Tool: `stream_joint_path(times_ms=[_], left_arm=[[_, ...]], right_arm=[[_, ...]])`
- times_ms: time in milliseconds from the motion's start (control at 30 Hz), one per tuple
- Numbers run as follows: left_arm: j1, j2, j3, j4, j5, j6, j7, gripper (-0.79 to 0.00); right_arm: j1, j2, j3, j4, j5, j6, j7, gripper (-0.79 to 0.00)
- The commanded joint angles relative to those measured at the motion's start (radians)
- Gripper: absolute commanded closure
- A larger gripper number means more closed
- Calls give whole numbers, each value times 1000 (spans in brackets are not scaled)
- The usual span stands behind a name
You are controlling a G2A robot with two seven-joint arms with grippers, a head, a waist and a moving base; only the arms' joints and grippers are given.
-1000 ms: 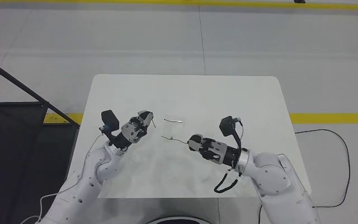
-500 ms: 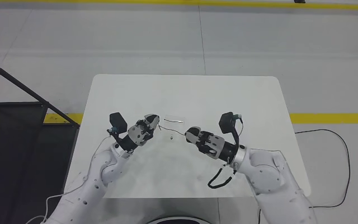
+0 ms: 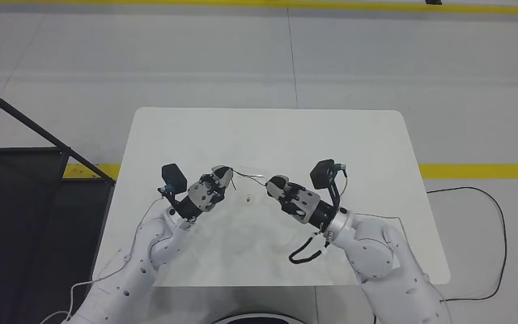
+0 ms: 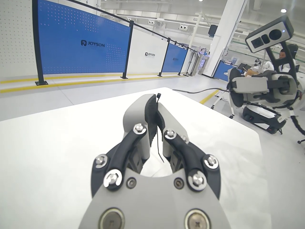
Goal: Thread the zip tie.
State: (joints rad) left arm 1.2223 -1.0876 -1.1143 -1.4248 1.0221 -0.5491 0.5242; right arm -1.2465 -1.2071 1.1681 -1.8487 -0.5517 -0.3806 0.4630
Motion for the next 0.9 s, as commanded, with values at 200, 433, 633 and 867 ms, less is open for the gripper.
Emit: stream_joint_path(times_ms=[200,433,633,867], left_arm=[[19,-9,-5,-40,8,62,-24,0],[21,-16,-10,-37,13,58,-27,0],[23,-21,-16,-35,13,54,-31,0],[20,-27,-20,-30,13,49,-37,0]], right_arm=[[-26,-3,-22,-24,-106,52,-85,0],[-30,-5,-27,-23,-112,60,-104,0],[-27,-5,-28,-21,-115,57,-100,0],[-21,-6,-30,-15,-109,63,-94,0]])
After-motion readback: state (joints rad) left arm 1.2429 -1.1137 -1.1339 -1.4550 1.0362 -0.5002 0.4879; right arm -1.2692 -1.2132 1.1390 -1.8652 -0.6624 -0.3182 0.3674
